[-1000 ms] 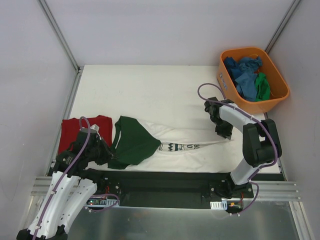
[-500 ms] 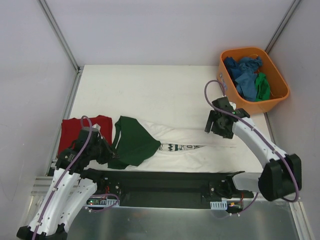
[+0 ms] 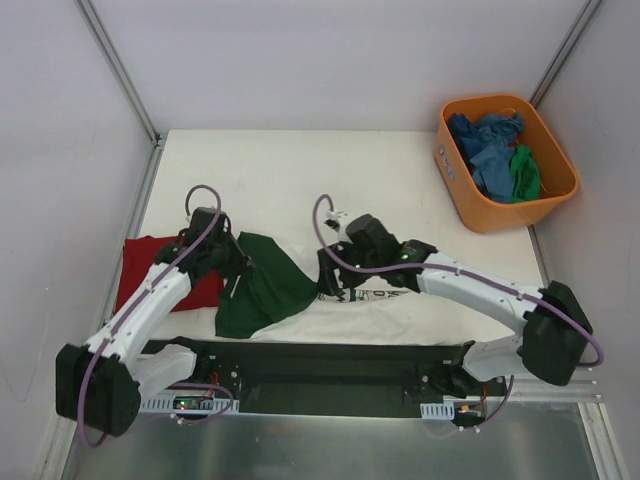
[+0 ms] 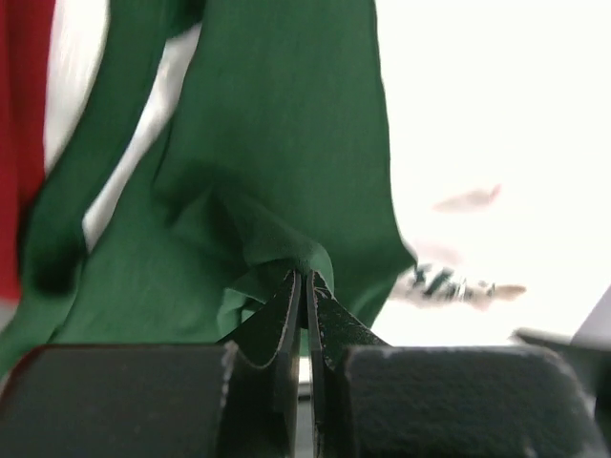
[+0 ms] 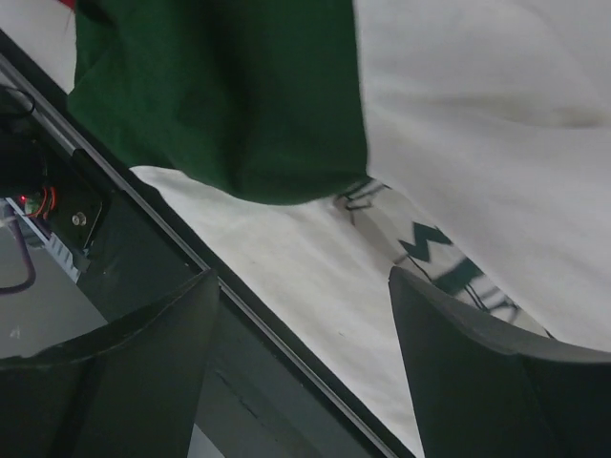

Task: Fold and stack the t-shirts
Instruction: Fold the tshirt

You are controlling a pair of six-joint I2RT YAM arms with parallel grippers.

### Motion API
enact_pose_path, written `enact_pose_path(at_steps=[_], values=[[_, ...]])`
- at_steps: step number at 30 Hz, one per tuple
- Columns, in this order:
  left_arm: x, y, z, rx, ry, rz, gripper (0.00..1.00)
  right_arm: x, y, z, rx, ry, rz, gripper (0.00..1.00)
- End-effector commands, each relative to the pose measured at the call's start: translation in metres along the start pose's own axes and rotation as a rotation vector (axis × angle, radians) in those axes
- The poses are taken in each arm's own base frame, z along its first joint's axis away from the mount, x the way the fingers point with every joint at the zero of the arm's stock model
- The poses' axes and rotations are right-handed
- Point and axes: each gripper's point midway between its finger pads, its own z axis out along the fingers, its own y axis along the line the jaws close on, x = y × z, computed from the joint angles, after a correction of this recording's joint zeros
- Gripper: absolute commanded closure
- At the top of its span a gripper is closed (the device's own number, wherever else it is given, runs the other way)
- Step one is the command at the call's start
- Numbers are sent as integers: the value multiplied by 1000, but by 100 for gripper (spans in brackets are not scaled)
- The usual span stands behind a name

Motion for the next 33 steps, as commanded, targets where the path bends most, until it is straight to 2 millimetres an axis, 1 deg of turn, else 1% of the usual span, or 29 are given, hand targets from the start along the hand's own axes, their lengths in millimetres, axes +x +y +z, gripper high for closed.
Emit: enact_pose_path(at_steps=[1, 2, 3, 4, 5, 6, 7, 8, 9, 10, 11, 13, 14, 15, 16, 17, 18, 19, 20, 21, 22, 24, 27, 29, 32, 33], values=[[-49, -26, 24, -8, -119, 30, 100, -21, 45, 33, -30, -38, -146, 26], [-52, -25, 29, -24, -119, 29, 100, -17, 60, 39, -45, -35, -183, 27], [-59, -32, 31, -12, -117, 30, 100, -17, 68, 44, -54, -33, -202, 27], [-59, -30, 42, -35, -90, 27, 100, -18, 77, 54, -65, -25, -217, 28], [-64, -34, 47, -30, -94, 29, 100, -16, 90, 58, -93, -17, -239, 28], [-71, -38, 49, -24, -101, 32, 100, -15, 97, 62, -106, -15, -253, 30], [-74, -34, 60, -50, -87, 26, 100, -15, 103, 71, -115, -3, -261, 30], [-76, -35, 64, -54, -79, 22, 100, -10, 110, 76, -134, 15, -269, 31], [-82, -40, 66, -42, -72, 25, 100, -8, 112, 80, -137, 20, -273, 32], [-83, -36, 74, -52, -48, 12, 100, -3, 111, 90, -130, 37, -278, 32], [-84, -36, 76, -51, -39, 7, 100, -4, 113, 94, -118, 33, -289, 32], [-84, -35, 83, -55, -15, 6, 100, 0, 106, 108, -80, 45, -294, 32], [-82, -36, 84, -47, -3, 5, 100, -7, 107, 110, -67, 27, -296, 32], [-80, -34, 85, -51, 4, 3, 100, -8, 106, 113, -57, 25, -300, 32], [-80, -33, 86, -53, 6, 2, 100, -7, 103, 121, -42, 31, -307, 33], [-78, -31, 87, -55, 10, 2, 100, -11, 100, 124, -21, 19, -312, 33], [-76, -29, 88, -59, 17, -1, 100, -13, 102, 127, -21, 17, -312, 32], [-76, -28, 88, -59, 18, -1, 100, -15, 94, 134, 24, 7, -313, 32], [-76, -28, 88, -59, 19, -4, 100, -18, 91, 137, 43, -3, -311, 32], [-77, -25, 87, -63, 13, -3, 100, -20, 94, 139, 46, -10, -312, 33], [-77, -25, 87, -60, 13, -8, 100, -17, 90, 146, 62, -3, -302, 33], [-78, -22, 86, -60, 14, -7, 100, -16, 88, 151, 70, 9, -301, 33], [-77, -20, 85, -56, 19, 2, 100, -19, 79, 158, 133, -7, -298, 33], [-69, -22, 86, -33, 60, 1, 100, -24, 69, 162, 189, -27, -295, 33], [-60, -23, 87, -15, 101, -13, 100, -24, 62, 167, 232, -19, -303, 40], [-57, -19, 87, -25, 104, -23, 100, -24, 61, 168, 237, -17, -306, 46]])
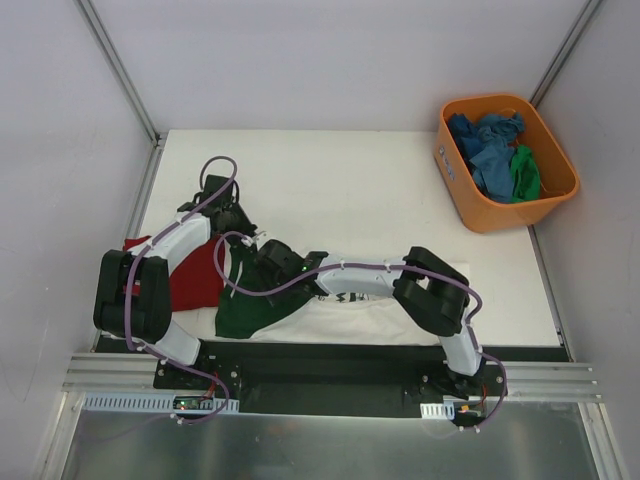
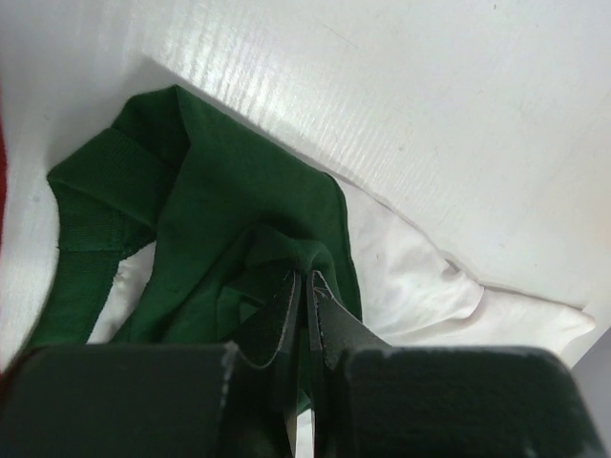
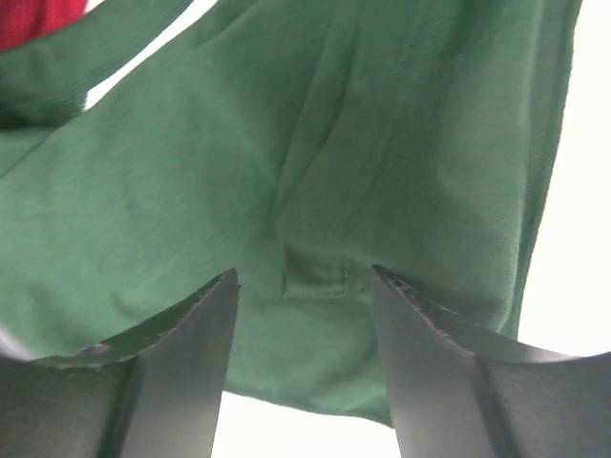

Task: Fold and stack the t-shirts
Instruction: Fold the tshirt

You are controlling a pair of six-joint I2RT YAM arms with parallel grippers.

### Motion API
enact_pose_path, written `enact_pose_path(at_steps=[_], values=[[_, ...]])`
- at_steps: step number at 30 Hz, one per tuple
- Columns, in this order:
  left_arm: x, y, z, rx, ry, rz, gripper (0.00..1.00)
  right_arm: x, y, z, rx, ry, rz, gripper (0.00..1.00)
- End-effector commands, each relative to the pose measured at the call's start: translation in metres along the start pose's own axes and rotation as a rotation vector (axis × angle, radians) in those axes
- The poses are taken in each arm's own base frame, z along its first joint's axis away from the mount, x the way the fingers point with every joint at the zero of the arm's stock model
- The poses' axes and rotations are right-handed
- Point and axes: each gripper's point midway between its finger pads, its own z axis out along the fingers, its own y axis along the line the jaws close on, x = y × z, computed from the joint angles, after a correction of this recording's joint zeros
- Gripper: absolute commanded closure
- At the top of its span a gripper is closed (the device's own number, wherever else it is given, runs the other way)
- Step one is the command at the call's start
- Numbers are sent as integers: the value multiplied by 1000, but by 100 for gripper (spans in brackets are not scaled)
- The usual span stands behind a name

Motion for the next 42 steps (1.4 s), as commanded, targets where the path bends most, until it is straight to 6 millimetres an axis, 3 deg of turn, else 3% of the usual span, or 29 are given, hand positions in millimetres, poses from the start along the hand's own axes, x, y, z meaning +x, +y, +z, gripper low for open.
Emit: enact_pose_path(at_steps=[1, 5, 6, 11, 14, 18, 25, 31, 41, 42], values=[[11, 1, -2, 30, 41, 4, 100, -19, -8, 3, 81, -46, 1, 49], [10, 1, -5, 34, 31, 6, 100, -12, -15, 2, 126, -28, 4, 69], [10, 0, -7, 38, 28, 7, 100, -14, -16, -1, 129, -35, 8, 80], [9, -3, -11, 53, 20, 12, 100, -23, -15, -13, 125, -70, 16, 99], [11, -3, -14, 63, 22, 18, 100, -28, -6, -28, 71, -69, 10, 99], [17, -4, -28, 91, 9, 21, 100, -34, 7, -66, -29, -85, 12, 99], [48, 9, -59, 137, 16, -13, 100, -4, 8, -102, -106, 14, -36, 99], [82, 34, -83, 131, 31, -32, 100, 27, 26, -117, -257, 114, -51, 99], [165, 86, -96, 57, 260, -124, 100, 58, 18, -116, -242, 213, -53, 99], [166, 88, -99, 59, 248, -127, 100, 59, 18, -117, -246, 216, -54, 99]])
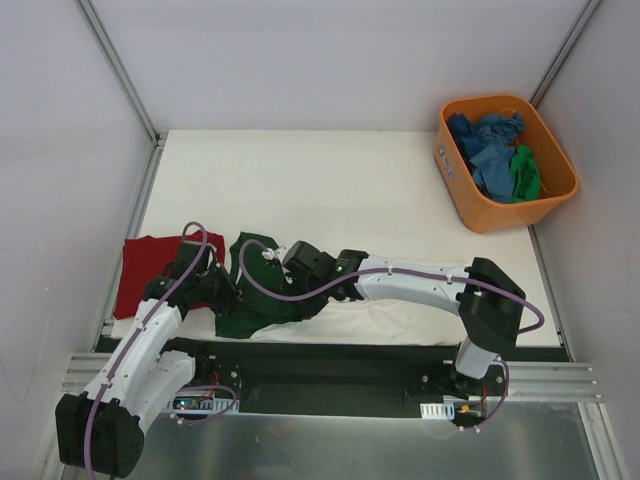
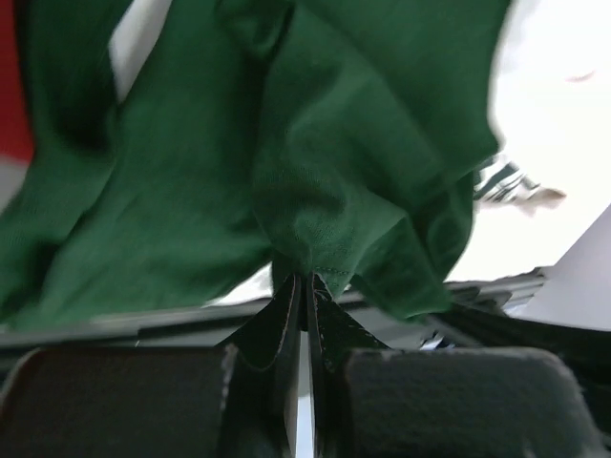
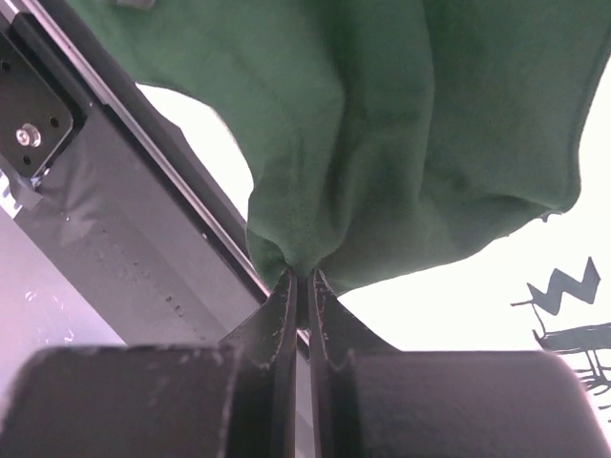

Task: Fold and stack the t-shirts
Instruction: Fold the tshirt

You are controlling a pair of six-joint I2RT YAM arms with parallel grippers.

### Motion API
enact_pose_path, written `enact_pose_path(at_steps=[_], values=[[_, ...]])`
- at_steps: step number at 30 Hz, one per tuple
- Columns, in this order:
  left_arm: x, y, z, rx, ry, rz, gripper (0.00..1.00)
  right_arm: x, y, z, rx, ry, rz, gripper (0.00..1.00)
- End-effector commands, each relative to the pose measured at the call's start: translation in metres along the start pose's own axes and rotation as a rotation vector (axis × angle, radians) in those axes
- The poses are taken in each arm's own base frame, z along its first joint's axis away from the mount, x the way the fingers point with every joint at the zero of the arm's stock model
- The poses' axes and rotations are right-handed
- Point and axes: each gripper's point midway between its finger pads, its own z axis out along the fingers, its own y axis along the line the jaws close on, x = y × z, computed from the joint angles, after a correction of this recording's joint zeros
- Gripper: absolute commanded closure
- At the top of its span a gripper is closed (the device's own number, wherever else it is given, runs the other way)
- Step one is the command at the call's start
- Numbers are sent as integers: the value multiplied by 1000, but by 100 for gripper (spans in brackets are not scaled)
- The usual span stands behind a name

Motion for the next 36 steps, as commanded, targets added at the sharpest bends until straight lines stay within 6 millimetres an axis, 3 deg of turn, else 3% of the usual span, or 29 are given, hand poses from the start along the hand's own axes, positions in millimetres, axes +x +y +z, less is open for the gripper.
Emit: enact_pose_path(at_steps=[1, 4, 5, 7, 9, 10, 11, 13, 14, 17, 21, 27, 32, 34, 36], values=[[34, 26, -11, -73, 86, -95, 100, 10, 8, -11, -45, 23, -18, 99], [34, 37, -20, -115, 40, -104, 94, 15, 11, -9, -64, 41, -12, 95], [34, 36, -23, -112, 28, -95, 85, 18, 11, -7, -64, 51, -12, 93], [39, 43, -27, -153, 45, -103, 78, 19, 12, -7, -66, 53, -5, 87], [42, 50, -31, -196, 58, -103, 60, 20, 12, -9, -66, 55, -2, 62], [43, 52, -32, -209, 59, -101, 55, 21, 11, -11, -63, 57, 0, 55], [41, 50, -35, -211, 57, -88, 50, 20, 10, -17, -58, 46, 3, 40], [37, 42, -43, -195, 43, -73, 17, 21, 2, -24, -8, 38, 8, 27], [36, 36, -46, -165, 39, -46, 1, 18, 0, -32, 10, 12, 18, 6], [28, 17, -57, -98, 9, 27, 1, 12, -13, -52, 90, -40, 54, 3], [20, -10, -58, 5, 13, 78, 1, 3, -50, -74, 238, -139, 137, 3], [14, -35, -26, 140, 75, 66, 1, 21, -101, -81, 277, -155, 376, 3], [15, -38, 2, 88, 122, 88, 1, 40, -136, -77, 312, -153, 492, 3], [8, -50, 13, 101, 98, 140, 1, 42, -149, -75, 314, -159, 535, 3], [8, -46, 32, 43, 136, 151, 1, 42, -162, -73, 338, -164, 566, 3]])
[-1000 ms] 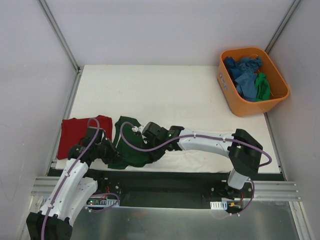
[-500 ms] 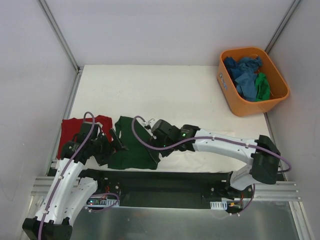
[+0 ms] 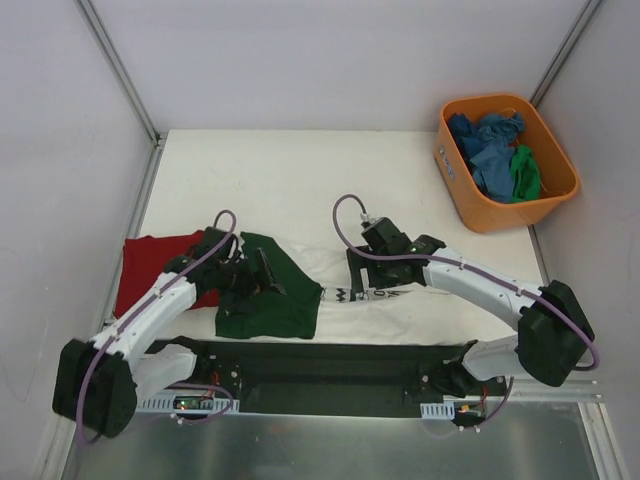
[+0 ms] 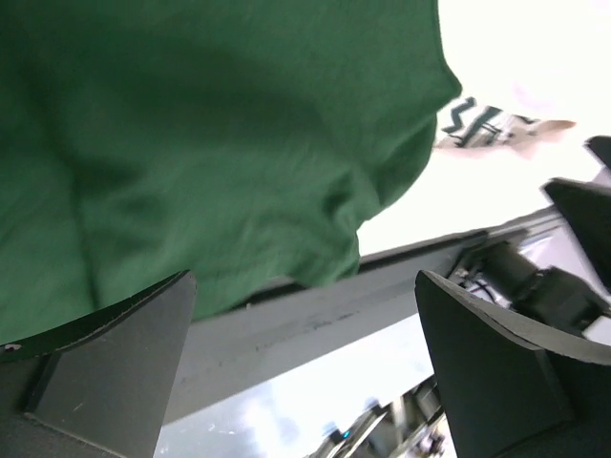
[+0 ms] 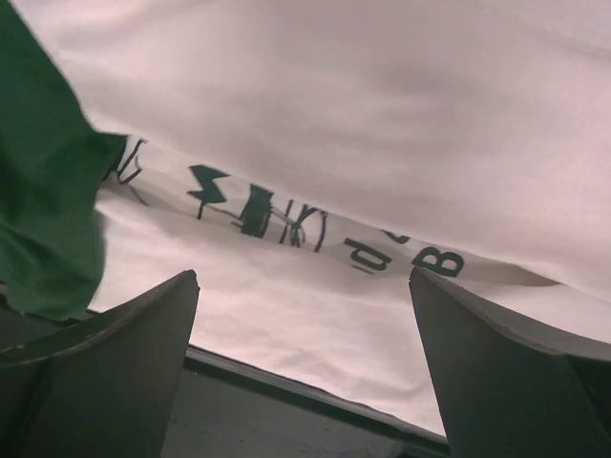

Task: Fold and stack the t-shirts
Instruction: Fold the tshirt

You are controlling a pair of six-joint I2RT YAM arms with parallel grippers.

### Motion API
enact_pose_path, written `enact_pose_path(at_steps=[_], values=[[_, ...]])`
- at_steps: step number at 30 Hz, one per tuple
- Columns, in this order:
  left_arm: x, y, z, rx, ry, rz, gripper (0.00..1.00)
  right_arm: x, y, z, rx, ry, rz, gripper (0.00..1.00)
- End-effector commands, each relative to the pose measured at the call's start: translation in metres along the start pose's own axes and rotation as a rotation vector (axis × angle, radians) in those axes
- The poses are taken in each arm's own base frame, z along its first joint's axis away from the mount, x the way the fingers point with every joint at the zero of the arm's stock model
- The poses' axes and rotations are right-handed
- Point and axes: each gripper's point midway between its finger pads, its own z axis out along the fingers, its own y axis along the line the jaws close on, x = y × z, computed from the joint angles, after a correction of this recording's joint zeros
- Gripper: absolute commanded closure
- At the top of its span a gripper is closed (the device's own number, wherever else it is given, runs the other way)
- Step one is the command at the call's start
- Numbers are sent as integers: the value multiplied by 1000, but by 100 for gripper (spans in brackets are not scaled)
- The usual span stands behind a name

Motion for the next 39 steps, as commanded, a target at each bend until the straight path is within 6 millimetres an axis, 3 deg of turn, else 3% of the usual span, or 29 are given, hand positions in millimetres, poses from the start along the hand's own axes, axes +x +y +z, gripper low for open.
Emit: enact_pose_path(at_steps=[1, 6, 7, 9, 10, 12, 13, 15, 16, 18, 19, 21, 22, 24, 26, 27, 28, 29, 30, 31, 32, 35, 36, 38, 39], values=[[-28, -21, 26, 6, -33, 60, 1, -23, -8, 4, -12, -65, 89, 3], [-56, 5, 65, -176, -28, 16, 1, -30, -29, 18, 17, -46, 150, 3], [-67, -4, 68, -175, -39, 24, 1, -28, -32, 20, 13, -31, 163, 3], [-74, -1, 86, -212, 12, 16, 1, -30, -47, 26, 34, -20, 225, 3], [-87, -15, 90, -193, 2, 32, 1, -25, -47, 28, 8, 3, 239, 3], [-97, -9, 112, -240, 40, 12, 1, -27, -57, 31, 4, 6, 262, 3], [-112, -30, 117, -195, 36, 20, 1, -25, -59, 33, -6, 24, 259, 3], [-121, -30, 142, -205, 86, -3, 1, -24, -70, 33, 7, 34, 276, 3], [-141, -53, 147, -162, 58, 12, 1, -23, -72, 34, 5, 44, 273, 3], [-154, -58, 169, -161, 85, -5, 1, -21, -80, 37, 6, 58, 295, 3], [-179, -87, 170, -108, 41, 14, 1, -19, -80, 39, -7, 74, 296, 3], [-195, -98, 190, -83, 57, 4, 1, -14, -81, 41, -16, 95, 291, 3], [-213, -116, 200, -49, 42, -2, 1, -11, -79, 43, -34, 111, 281, 3], [-228, -141, 209, 20, 49, -3, 1, -6, -73, 45, -72, 127, 274, 3], [-255, -170, 227, 85, 17, -14, 1, 0, -64, 47, -111, 151, 274, 3], [-272, -205, 220, 171, -11, 8, 1, 4, -63, 48, -114, 161, 276, 3], [-275, -197, 245, 166, 12, -44, 1, 6, -59, 48, -129, 170, 273, 3], [-281, -207, 250, 192, 5, -54, 1, 8, -54, 48, -140, 177, 273, 3], [-293, -231, 244, 254, -28, -41, 1, 12, -43, 47, -159, 188, 249, 3], [-294, -225, 263, 251, -19, -81, 1, 10, -35, 46, -176, 190, 236, 3], [-302, -238, 264, 307, -55, -58, 1, 13, -25, 45, -185, 200, 212, 3], [-312, -246, 265, 335, -117, -58, 1, 5, -24, 43, -141, 181, 247, 3], [-312, -240, 267, 315, -126, -60, 1, 5, -31, 41, -96, 186, 268, 3], [-316, -248, 252, 315, -170, -7, 1, -5, -58, 32, 67, 144, 265, 3], [-314, -242, 252, 295, -169, 0, 1, -13, -79, 29, 177, 101, 257, 3]])
